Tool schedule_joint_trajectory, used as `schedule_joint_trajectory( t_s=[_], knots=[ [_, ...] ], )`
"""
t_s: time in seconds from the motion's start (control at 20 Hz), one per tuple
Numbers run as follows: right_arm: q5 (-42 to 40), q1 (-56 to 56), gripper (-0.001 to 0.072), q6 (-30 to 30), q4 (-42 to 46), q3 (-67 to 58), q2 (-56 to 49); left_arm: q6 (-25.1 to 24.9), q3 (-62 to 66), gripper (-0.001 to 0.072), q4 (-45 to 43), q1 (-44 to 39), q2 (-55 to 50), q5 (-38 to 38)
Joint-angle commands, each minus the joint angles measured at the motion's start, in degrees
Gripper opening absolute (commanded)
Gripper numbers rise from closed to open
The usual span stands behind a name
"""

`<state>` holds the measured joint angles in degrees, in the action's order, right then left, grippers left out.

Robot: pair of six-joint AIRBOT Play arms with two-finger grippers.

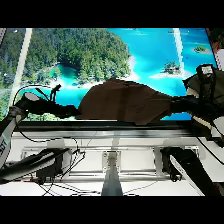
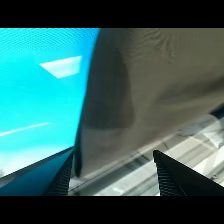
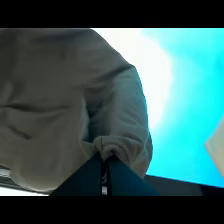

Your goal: Fold the clothes and pants, and hang the long-sleeved shirts on hangers.

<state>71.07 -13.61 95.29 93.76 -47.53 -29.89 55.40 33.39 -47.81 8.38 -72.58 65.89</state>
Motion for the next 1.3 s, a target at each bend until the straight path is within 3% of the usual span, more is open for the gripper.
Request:
schedule_joint_trajectory(
  t_s=[0.0, 0.1, 0.15, 0.25, 0.35, 0.4, 0.5, 0.6, 0.8, 0.95, 1.1, 1.25],
  knots=[
    [-1.46, 0.02, 0.0012, 0.0, -2.73, 0.15, 0.13, -2.29, -0.87, 0.0567, -0.11, 0.04, -2.32, -2.73],
    [-1.51, 0.0, 0.0012, 0.0, -2.99, 0.15, 0.13, -2.32, -0.87, 0.0565, -0.09, 0.04, -2.95, -2.69],
    [-1.57, 0.0, 0.0012, 0.0, -2.97, 0.15, 0.13, -2.32, -0.87, 0.0498, -0.09, 0.0, -3.17, -2.54],
    [-1.73, 0.0, 0.0012, 0.0, -2.97, 0.15, 0.13, -2.34, -0.87, 0.0261, -0.11, -0.35, -3.48, -1.7],
    [-1.81, 0.0, 0.0012, 0.0, -2.97, 0.15, 0.13, -2.51, -0.87, 0.0112, 0.22, -0.55, -3.48, -0.7],
    [-2.14, 0.0, 0.0012, 0.0, -2.95, 0.15, 0.13, -5.03, -0.76, 0.0013, 1.36, -0.52, -3.48, 0.28],
    [-4.2, 0.0, 0.0012, 0.0, -2.91, 0.15, 0.13, -9.51, 0.72, 0.0013, 5.49, -0.52, -3.45, 3.04],
    [-10.67, 0.0, 0.0013, -0.02, -1.79, 0.15, 0.13, -9.81, 6.08, 0.0013, 10.67, -0.48, -3.26, 4.46],
    [-35.21, 0.0, 0.0012, -0.11, -0.26, -0.92, 0.2, -9.16, 26.77, 0.0012, 18.73, 1.05, 1.29, 5.86],
    [-50.62, 0.04, 0.0012, -0.09, 0.09, -5.51, 0.2, -9.09, 44.15, 0.0012, 23.52, 5.73, 7.72, 2.38],
    [-53.2, 0.04, 0.0013, -0.07, -0.09, -12.76, 0.22, -9.14, 53.99, 0.0012, 23.39, 11.87, 16.98, -6.91],
    [-50.34, 0.0, 0.0012, -0.07, -0.96, -19.98, 0.26, -9.14, 54.36, 0.0013, 20.48, 18.08, 27.63, -15.23]
  ],
)
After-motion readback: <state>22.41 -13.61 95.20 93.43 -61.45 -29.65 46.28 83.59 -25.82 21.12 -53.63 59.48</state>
